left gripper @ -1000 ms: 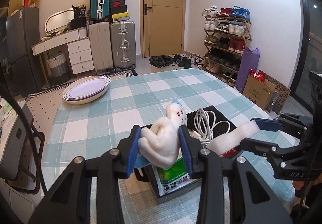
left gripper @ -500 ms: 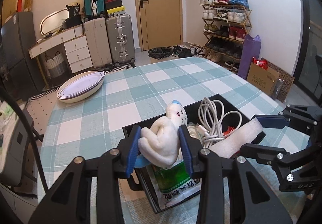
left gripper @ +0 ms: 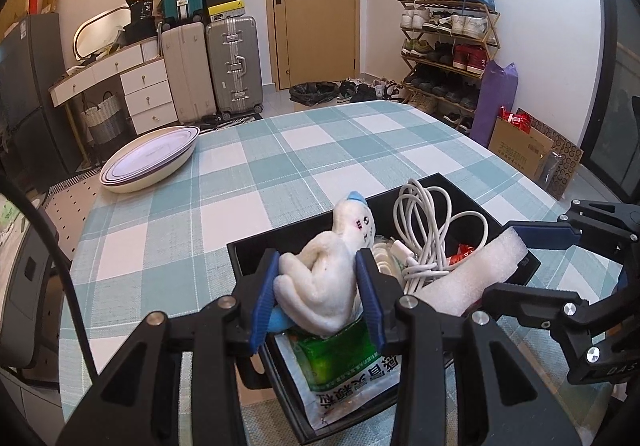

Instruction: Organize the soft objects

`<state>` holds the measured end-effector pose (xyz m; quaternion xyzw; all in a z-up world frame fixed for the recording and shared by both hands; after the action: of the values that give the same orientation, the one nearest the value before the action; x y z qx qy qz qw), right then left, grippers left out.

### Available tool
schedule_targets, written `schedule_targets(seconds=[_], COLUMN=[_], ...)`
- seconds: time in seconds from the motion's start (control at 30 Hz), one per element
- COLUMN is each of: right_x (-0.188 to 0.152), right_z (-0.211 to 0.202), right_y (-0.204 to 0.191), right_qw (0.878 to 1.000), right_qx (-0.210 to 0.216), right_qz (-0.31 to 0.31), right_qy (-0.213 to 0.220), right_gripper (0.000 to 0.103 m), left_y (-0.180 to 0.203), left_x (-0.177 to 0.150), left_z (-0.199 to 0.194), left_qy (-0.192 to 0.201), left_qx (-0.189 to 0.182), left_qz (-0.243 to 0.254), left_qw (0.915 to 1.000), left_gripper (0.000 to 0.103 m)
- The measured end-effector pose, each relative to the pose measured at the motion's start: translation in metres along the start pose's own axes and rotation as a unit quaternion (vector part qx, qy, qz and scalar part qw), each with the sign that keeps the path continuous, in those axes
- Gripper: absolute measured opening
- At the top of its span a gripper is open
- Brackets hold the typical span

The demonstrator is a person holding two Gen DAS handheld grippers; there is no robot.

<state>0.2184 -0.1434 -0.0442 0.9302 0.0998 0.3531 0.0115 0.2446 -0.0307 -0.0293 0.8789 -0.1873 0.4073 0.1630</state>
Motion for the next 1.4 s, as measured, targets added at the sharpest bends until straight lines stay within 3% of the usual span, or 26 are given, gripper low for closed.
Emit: schedule_targets(seconds=[0.1, 0.2, 0.27, 0.3, 0.37, 0.47, 0.63, 0.93, 1.2, 1.4], right_x=[0.001, 0.002, 0.002, 0.002, 0.002, -0.001, -0.01, -0.025, -0.035, -0.038], right_z=[0.0, -0.005, -0.01, -0.012, -0.018, -0.03, -0.045, -0.07, -0.08, -0.081], right_y=[0.001, 0.006, 0.011, 0.012, 0.015, 0.019, 0.021, 0.014, 0.008, 0.007], right_qw=[1.0, 1.0, 0.999, 0.999, 0.998, 0.997, 0.995, 0.993, 0.991, 0.989], right_qx=[-0.001, -0.004, -0.013, -0.014, -0.013, -0.017, -0.006, 0.003, -0.009, -0.021], right_qz=[0.007, 0.025, 0.035, 0.038, 0.041, 0.053, 0.064, 0.063, 0.053, 0.043], right_qy=[0.003, 0.015, 0.026, 0.031, 0.039, 0.06, 0.075, 0.101, 0.124, 0.138], right_gripper=[0.054, 0.061, 0.076, 0.077, 0.082, 0.093, 0.102, 0.102, 0.102, 0.102], left_y=[-0.002, -0.006, -0.007, -0.007, -0.008, -0.008, -0.008, -0.001, 0.008, 0.007], left_x=[-0.001, 0.0, -0.001, -0.001, -0.003, -0.007, -0.019, -0.044, -0.065, -0.075], left_z=[-0.002, -0.009, -0.017, -0.02, -0.03, -0.048, -0.072, -0.097, -0.094, -0.099], left_qy=[0.002, 0.012, 0.023, 0.024, 0.031, 0.059, 0.078, 0.095, 0.08, 0.103], left_qx=[0.001, 0.005, -0.003, -0.01, -0.013, -0.011, -0.003, 0.033, 0.057, 0.083], left_qz=[-0.006, -0.025, -0.036, -0.041, -0.052, -0.066, -0.089, -0.093, -0.083, -0.081], left_qw=[1.0, 0.9996, 0.9991, 0.9988, 0.9981, 0.9961, 0.993, 0.9905, 0.9917, 0.9879], left_gripper=[0.042, 0.058, 0.063, 0.065, 0.083, 0.094, 0.1, 0.103, 0.103, 0.103])
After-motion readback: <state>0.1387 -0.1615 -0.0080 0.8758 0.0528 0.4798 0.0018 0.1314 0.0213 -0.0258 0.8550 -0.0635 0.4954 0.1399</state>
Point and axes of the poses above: each gripper's, at about its wrist camera, not at the fingertips, and z roughly the way its jaws point, y to its right, x to its top, the point moved 7 cm from there along z, roughly the way its jaws point, and after that the axes turned 13 degrees about -x, right-handed, at the moved point
